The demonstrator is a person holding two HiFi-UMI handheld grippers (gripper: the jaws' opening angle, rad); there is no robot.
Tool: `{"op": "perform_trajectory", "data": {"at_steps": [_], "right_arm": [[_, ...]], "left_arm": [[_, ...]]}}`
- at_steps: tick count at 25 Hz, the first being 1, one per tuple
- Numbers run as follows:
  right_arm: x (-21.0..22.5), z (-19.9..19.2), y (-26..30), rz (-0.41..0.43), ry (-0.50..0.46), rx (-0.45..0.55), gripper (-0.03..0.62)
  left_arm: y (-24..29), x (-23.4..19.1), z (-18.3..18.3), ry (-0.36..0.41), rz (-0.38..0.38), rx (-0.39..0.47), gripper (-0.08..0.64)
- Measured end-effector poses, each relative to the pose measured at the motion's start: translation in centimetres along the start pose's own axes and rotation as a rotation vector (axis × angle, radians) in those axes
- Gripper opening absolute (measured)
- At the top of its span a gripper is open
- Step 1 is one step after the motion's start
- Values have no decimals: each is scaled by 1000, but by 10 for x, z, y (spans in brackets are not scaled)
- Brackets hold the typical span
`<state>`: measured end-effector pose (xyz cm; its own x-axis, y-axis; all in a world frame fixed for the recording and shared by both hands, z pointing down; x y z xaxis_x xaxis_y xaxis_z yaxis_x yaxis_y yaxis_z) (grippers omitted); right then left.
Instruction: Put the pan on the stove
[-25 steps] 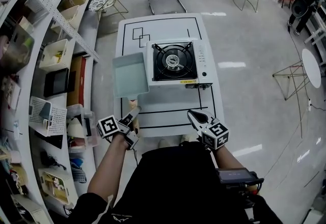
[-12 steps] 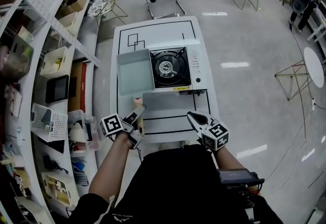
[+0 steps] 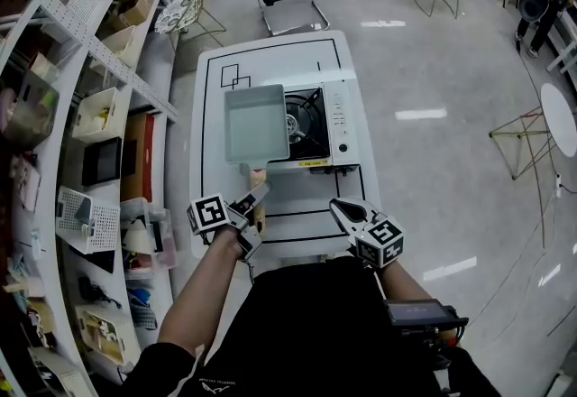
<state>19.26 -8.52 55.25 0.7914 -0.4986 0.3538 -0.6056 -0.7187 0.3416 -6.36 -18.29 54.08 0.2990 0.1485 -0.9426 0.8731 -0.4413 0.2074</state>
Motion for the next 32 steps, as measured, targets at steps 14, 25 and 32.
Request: {"op": "perform_trajectory", "data": {"at_steps": [14, 25, 32], "right_arm": [[28, -5, -13, 17, 18, -10, 26], [44, -4, -19, 30, 31, -14, 26], [50, -6, -18, 48, 28, -23, 26]], "left_arm": [[45, 1, -9, -45, 29, -61, 110], [60, 5, -7, -84, -1, -42, 116], [66, 10, -7, -117, -9, -66, 118]]}}
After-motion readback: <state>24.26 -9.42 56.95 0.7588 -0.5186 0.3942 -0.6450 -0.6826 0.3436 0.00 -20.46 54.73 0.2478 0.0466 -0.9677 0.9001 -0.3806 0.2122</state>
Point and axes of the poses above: the fingertips, and each gripper's own axes: y forward along the fingers, x to its right, z out of its top, the point moved 8 cm from there along -y, backward along the fingers, and after that the axes turned 3 degrees about -z, right-handed, at the moved point
